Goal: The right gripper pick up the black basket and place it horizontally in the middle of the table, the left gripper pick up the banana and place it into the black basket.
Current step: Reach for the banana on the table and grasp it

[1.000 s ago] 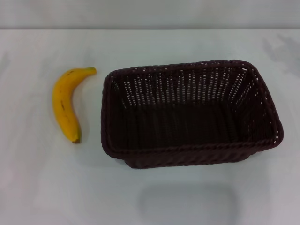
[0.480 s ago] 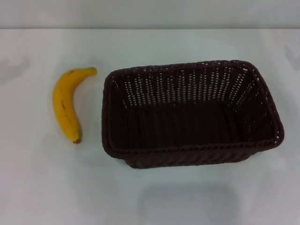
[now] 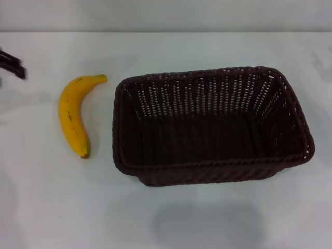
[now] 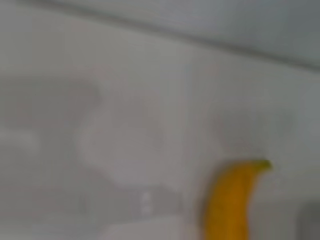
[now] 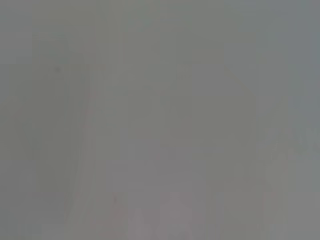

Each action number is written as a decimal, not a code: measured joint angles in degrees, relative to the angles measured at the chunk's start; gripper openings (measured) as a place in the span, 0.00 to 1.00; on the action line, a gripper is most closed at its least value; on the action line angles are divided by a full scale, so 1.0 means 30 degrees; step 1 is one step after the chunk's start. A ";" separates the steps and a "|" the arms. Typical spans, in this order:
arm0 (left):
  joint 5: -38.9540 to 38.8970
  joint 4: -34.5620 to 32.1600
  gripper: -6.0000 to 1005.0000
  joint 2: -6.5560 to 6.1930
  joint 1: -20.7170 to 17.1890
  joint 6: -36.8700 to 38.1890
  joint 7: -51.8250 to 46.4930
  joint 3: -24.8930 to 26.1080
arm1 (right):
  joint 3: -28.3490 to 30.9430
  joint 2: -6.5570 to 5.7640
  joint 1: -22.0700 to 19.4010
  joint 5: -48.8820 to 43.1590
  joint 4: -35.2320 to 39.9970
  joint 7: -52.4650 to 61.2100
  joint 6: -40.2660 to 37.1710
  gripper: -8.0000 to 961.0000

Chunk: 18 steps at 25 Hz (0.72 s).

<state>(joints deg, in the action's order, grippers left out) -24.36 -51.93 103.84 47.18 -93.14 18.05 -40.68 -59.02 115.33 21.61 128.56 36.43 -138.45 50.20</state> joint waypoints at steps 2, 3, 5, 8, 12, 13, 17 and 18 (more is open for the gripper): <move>-0.0216 0.1411 0.68 0.0024 0.0507 0.0334 0.0077 -0.0009 | 0.0560 -0.0035 -0.0061 0.0636 -0.0727 -0.1011 0.0940 0.52; -0.0580 0.2084 0.68 0.0041 0.0659 0.0666 0.0074 0.0000 | 0.0823 -0.0039 -0.0059 0.0702 -0.1010 -0.1290 0.1128 0.52; -0.1190 0.2888 0.69 0.0056 0.0626 0.1134 0.0011 0.0201 | 0.1221 -0.0045 0.0054 0.0755 -0.1623 -0.1712 0.1303 0.52; -0.1328 0.4483 0.69 -0.0042 0.0549 0.1685 -0.0407 0.0905 | 0.1394 -0.0065 0.0146 0.0791 -0.2148 -0.2238 0.1338 0.52; -0.1208 0.4869 0.70 -0.0034 0.0490 0.1801 -0.0986 0.0910 | 0.1719 -0.0063 0.0103 0.0837 -0.2480 -0.2714 0.1279 0.52; -0.0722 0.4922 0.70 0.0040 0.0480 0.1738 -0.1486 0.0810 | 0.1823 -0.0066 0.0122 0.0841 -0.2610 -0.2781 0.1280 0.53; -0.0003 0.5268 0.71 0.0145 0.0679 0.1812 -0.1836 0.0797 | 0.2070 -0.0099 0.0202 0.0832 -0.2991 -0.2972 0.1262 0.53; 0.0070 0.5419 0.71 0.0211 0.0755 0.1934 -0.1838 0.0791 | 0.2071 -0.0106 0.0195 0.0833 -0.3035 -0.3051 0.1259 0.53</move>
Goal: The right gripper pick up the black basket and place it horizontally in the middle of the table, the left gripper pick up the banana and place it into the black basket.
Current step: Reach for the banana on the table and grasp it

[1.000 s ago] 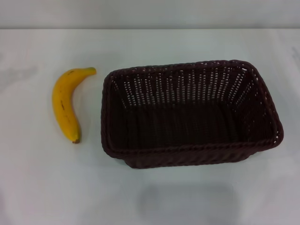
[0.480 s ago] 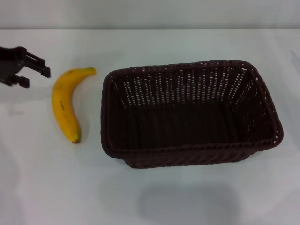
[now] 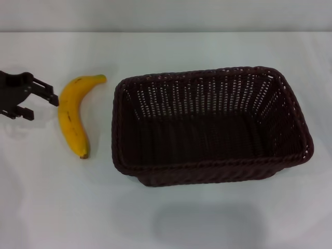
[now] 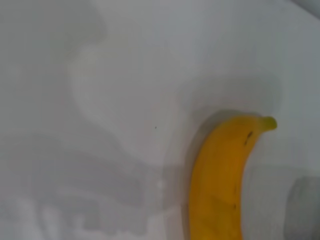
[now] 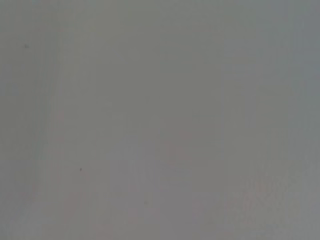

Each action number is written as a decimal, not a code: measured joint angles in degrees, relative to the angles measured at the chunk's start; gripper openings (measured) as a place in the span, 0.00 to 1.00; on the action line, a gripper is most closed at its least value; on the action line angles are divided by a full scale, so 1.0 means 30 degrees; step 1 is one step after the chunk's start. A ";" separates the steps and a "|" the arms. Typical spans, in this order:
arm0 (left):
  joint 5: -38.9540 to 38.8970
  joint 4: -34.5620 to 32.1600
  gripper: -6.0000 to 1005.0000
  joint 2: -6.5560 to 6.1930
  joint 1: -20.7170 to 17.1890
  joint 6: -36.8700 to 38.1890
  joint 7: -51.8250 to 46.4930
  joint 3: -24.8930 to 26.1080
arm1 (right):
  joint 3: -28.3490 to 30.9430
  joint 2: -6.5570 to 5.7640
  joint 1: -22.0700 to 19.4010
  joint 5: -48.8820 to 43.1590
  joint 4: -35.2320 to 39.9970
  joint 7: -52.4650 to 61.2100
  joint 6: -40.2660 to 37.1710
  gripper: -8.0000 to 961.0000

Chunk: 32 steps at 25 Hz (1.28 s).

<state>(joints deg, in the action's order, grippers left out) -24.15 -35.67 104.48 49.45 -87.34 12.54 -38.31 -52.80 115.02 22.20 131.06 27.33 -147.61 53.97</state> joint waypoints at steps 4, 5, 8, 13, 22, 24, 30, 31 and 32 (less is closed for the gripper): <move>0.0166 0.0450 0.72 0.0288 0.0287 0.0739 -0.0300 -0.0004 | 0.0006 0.0014 -0.0078 -0.0050 -0.0166 -0.0419 -0.0014 0.53; 0.0405 0.0624 0.72 0.0328 0.0439 0.1037 -0.0597 -0.0010 | 0.0010 0.0013 -0.0102 -0.0054 -0.0217 -0.0521 -0.0044 0.53; 0.1421 0.1163 0.78 0.0360 0.0941 0.1600 -0.1523 -0.0028 | 0.0024 0.0009 -0.0167 -0.0014 -0.0402 -0.0867 -0.0322 0.53; 0.3324 0.1998 0.89 0.0696 0.1928 0.1699 -0.2605 -0.0034 | 0.0542 0.0023 -0.0224 0.0022 -0.0730 -0.1488 -0.0390 0.54; 0.4201 0.2735 0.87 0.1493 0.2567 0.2894 -0.3268 -0.0033 | 0.0754 -0.0004 -0.0651 -0.0032 -0.0761 -0.1845 -0.0427 0.54; 0.4199 0.2865 0.87 0.1611 0.2569 0.3258 -0.3278 -0.0033 | 0.0756 -0.0020 -0.0731 -0.0037 -0.0761 -0.1926 -0.0429 0.54; 0.4198 0.3342 0.87 0.1809 0.2582 0.3905 -0.3239 -0.0031 | 0.0799 -0.0049 -0.0934 0.0032 -0.0753 -0.1936 -0.0425 0.55; 0.4198 0.3387 0.87 0.1821 0.2584 0.3918 -0.3213 -0.0031 | 0.0885 -0.0049 -0.0952 0.0033 -0.0753 -0.1936 -0.0412 0.55; 0.4198 0.3427 0.86 0.1828 0.2586 0.3927 -0.3179 -0.0033 | 0.0992 -0.0050 -0.0977 0.0025 -0.0752 -0.1936 -0.0393 0.55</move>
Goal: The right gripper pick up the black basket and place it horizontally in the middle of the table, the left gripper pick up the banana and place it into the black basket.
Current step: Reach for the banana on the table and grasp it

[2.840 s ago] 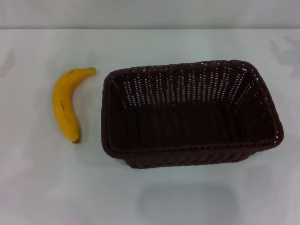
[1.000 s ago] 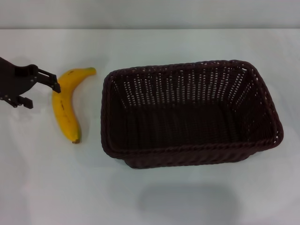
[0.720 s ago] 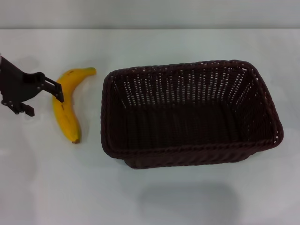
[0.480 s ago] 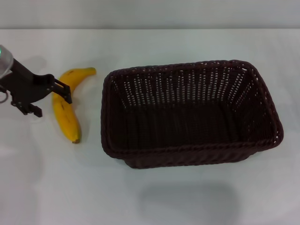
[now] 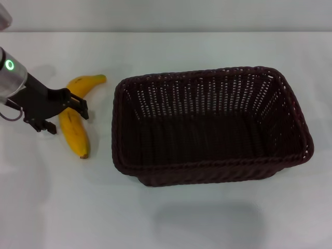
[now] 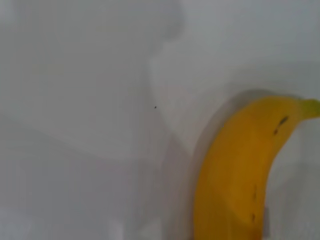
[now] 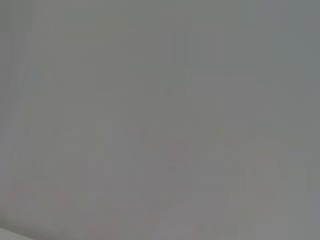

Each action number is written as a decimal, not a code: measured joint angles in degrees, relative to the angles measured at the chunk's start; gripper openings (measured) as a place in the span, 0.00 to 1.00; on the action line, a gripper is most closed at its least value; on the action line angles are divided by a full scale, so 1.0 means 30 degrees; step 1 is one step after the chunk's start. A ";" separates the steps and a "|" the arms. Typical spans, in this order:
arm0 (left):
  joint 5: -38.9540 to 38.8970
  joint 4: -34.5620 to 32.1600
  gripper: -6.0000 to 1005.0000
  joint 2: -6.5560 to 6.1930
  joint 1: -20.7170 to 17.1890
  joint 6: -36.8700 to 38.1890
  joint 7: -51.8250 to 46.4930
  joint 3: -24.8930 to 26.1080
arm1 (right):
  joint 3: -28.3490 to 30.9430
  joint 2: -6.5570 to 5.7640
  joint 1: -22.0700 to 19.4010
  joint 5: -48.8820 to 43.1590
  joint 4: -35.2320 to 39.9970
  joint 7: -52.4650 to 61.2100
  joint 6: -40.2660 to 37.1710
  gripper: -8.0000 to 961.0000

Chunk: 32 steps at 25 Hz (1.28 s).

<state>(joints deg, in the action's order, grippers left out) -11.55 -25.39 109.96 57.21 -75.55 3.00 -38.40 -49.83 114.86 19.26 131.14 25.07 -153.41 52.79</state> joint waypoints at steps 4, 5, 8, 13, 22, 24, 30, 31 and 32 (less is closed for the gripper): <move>0.0047 0.0333 0.86 0.0006 0.0018 -0.0136 0.0241 0.0000 | 0.0268 0.0013 -0.0084 -0.0037 0.0003 0.0000 0.0079 0.55; 0.0109 0.0442 0.86 -0.0024 0.0053 -0.0272 0.0288 -0.0003 | 0.0267 0.0020 -0.0095 -0.0035 0.0004 0.0000 0.0082 0.55; 0.0348 0.0609 0.86 -0.0152 0.0222 -0.0952 0.0362 -0.0055 | 0.0263 0.0027 -0.0104 -0.0021 0.0012 0.0001 0.0090 0.55; 0.0681 0.0480 0.85 -0.0439 0.0446 -0.2270 0.0282 -0.0766 | 0.0263 0.0031 -0.0074 -0.0024 0.0022 0.0005 0.0097 0.56; 0.0714 0.0277 0.84 -0.0424 0.0531 -0.1801 0.0107 -0.2910 | 0.0210 0.0061 -0.0003 -0.0064 -0.0122 0.0084 0.0100 0.56; 0.0721 -0.0061 0.84 -0.0346 0.0531 -0.1553 0.0203 -0.2980 | 0.0223 0.0062 0.0011 -0.0065 -0.0205 0.0103 0.0108 0.56; 0.0743 -0.0492 0.84 -0.0260 0.0521 -0.0641 0.0478 -0.3450 | 0.0177 0.0061 0.0026 -0.0064 -0.0344 0.0145 0.0121 0.57; 0.0754 -0.0484 0.83 -0.0260 0.0552 -0.0617 0.0526 -0.3527 | 0.0176 0.0061 0.0033 -0.0056 -0.0354 0.0157 0.0122 0.57; 0.0761 -0.0447 0.83 -0.0259 0.0589 -0.0593 0.0566 -0.3599 | 0.0173 0.0061 0.0041 -0.0041 -0.0360 0.0173 0.0125 0.57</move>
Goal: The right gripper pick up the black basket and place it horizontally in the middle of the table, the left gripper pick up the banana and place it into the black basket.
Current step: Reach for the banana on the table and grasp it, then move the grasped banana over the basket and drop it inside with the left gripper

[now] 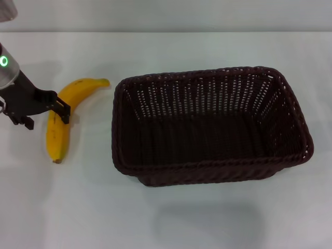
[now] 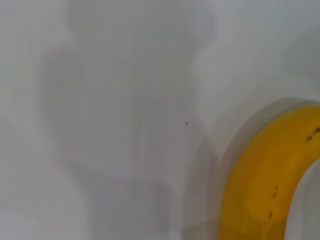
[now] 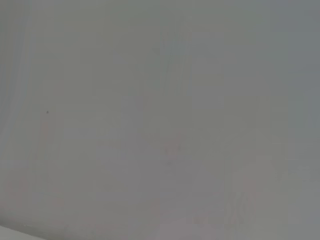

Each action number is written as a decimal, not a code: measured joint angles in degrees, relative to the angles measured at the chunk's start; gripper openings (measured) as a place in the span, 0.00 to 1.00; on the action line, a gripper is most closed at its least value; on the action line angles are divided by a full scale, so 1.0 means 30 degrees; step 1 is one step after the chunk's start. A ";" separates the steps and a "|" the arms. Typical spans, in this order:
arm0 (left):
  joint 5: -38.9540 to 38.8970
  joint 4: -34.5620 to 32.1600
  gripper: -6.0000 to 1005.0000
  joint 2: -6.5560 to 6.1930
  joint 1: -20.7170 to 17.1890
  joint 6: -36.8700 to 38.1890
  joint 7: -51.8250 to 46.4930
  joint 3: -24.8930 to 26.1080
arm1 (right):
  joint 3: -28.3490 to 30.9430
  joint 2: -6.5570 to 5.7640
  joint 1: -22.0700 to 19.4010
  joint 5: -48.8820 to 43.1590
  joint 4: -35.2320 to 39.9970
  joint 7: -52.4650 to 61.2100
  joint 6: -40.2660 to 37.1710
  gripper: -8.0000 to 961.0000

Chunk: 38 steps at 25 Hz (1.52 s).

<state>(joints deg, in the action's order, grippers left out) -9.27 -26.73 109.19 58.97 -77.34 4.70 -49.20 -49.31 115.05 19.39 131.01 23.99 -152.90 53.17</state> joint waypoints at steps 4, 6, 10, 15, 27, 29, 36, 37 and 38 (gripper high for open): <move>0.0076 0.0091 0.83 0.0073 0.0060 0.0040 0.0178 -0.0143 | -0.0020 -0.0002 0.0003 0.0055 -0.0028 0.0020 0.0002 0.57; 0.0043 0.0096 0.83 0.0096 0.0059 0.0045 0.0336 -0.0127 | -0.0034 0.0000 0.0017 0.0061 -0.0048 0.0020 0.0003 0.57; -0.0006 0.0127 0.71 0.0140 -0.0093 0.0084 0.0567 -0.0043 | -0.0087 0.0000 0.0048 0.0067 -0.0059 0.0020 0.0003 0.57; -0.0044 0.0249 0.56 0.0234 -0.0192 0.0206 0.1244 0.0006 | -0.0092 0.0016 0.0076 0.0069 -0.0061 0.0020 0.0002 0.58; -0.2681 -0.7650 0.51 0.0013 -0.1009 -0.2862 0.2997 0.0117 | 0.0073 0.0000 -0.0266 0.0093 0.0126 0.0083 0.0757 0.58; -0.4970 -0.9504 0.52 0.0010 -0.1100 -0.4616 0.4799 0.0042 | 0.0060 0.0003 -0.0247 0.0094 0.0127 0.0105 0.0848 0.58; -0.9834 -1.0054 0.55 0.1116 0.0636 -0.8535 0.8216 -0.1943 | 0.0008 0.0002 -0.0194 0.0096 0.0184 0.0476 0.1528 0.59; -0.9856 -1.0059 0.56 0.1360 0.0817 -0.8542 0.8313 -0.2363 | 0.0029 0.0001 -0.0203 0.0097 0.0183 0.0511 0.1638 0.59; -0.9852 -1.0057 0.56 0.1739 0.0978 -0.8497 0.8443 -0.2921 | 0.0054 0.0000 -0.0250 0.0089 0.0183 0.0743 0.1942 0.59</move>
<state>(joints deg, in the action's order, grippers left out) -38.83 -56.90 114.40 61.91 -102.83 30.03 -57.97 -49.15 115.05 18.64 131.28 24.54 -150.67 59.00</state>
